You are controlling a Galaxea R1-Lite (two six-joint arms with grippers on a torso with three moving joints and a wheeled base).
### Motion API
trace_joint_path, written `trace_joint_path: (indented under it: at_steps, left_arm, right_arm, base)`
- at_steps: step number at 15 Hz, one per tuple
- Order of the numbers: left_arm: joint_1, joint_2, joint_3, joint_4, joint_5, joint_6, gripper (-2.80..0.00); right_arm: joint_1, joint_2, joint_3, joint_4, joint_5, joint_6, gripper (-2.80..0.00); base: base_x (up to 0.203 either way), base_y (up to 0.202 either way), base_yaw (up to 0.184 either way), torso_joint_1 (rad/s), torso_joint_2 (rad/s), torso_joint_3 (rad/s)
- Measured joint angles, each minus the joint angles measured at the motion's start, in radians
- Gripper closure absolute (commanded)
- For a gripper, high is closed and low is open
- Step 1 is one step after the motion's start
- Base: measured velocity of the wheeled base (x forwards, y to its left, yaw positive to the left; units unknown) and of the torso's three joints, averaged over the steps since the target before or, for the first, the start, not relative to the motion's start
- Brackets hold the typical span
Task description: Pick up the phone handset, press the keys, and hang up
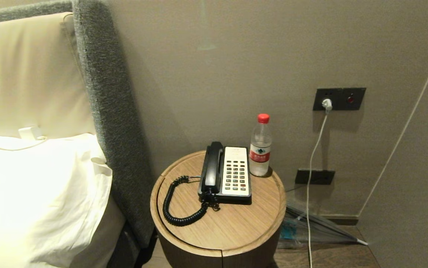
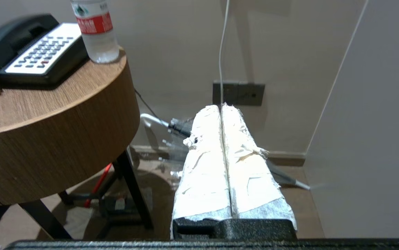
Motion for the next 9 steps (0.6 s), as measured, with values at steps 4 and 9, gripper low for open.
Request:
trace_joint_path:
  at_steps: [4, 9]
  left_arm:
    - [-0.001, 0.000, 0.000, 0.001, 0.000, 0.003, 0.00]
    - [0.000, 0.000, 0.000, 0.001, 0.000, 0.003, 0.00]
  right_arm:
    - [0.000, 0.000, 0.000, 0.000, 0.000, 0.000, 0.00]
    - [0.000, 0.000, 0.000, 0.000, 0.000, 0.000, 0.00]
  base:
    - [0.000, 0.000, 0.000, 0.001, 0.00, 0.085]
    - [0.000, 0.000, 0.000, 0.000, 0.00, 0.000]
